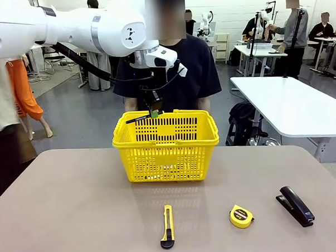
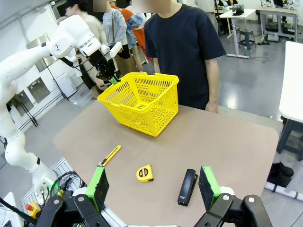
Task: Place the items the person wants into the basket.
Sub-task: Pick up the item the person points to and place it in the Market Basket.
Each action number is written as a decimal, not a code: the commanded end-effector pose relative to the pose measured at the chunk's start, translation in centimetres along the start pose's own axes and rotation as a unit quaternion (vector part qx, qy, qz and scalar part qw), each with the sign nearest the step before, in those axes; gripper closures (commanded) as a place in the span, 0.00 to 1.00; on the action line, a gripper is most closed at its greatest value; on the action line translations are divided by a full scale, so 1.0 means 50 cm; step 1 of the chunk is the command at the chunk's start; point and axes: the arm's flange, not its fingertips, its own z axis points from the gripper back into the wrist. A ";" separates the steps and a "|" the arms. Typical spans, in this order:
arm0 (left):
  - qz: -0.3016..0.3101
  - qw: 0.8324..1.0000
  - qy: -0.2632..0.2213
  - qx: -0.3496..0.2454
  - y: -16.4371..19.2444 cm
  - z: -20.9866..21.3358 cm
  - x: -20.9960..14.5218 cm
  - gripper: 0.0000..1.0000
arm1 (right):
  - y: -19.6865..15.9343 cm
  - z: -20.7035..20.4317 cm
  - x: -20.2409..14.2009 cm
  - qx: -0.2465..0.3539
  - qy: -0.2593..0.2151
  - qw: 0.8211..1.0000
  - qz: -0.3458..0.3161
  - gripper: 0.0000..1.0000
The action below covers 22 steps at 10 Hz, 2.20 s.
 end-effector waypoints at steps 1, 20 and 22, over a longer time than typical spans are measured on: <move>-0.009 1.000 0.012 0.010 0.017 -0.023 0.029 0.88 | -0.001 -0.005 0.002 0.007 -0.008 1.000 0.004 0.00; -0.033 0.998 0.050 -0.019 0.023 -0.140 0.042 0.00 | -0.001 -0.005 0.002 0.007 -0.008 1.000 0.004 0.00; -0.031 0.998 0.048 -0.018 0.024 -0.137 0.041 0.00 | -0.001 -0.005 0.002 0.007 -0.008 1.000 0.004 0.00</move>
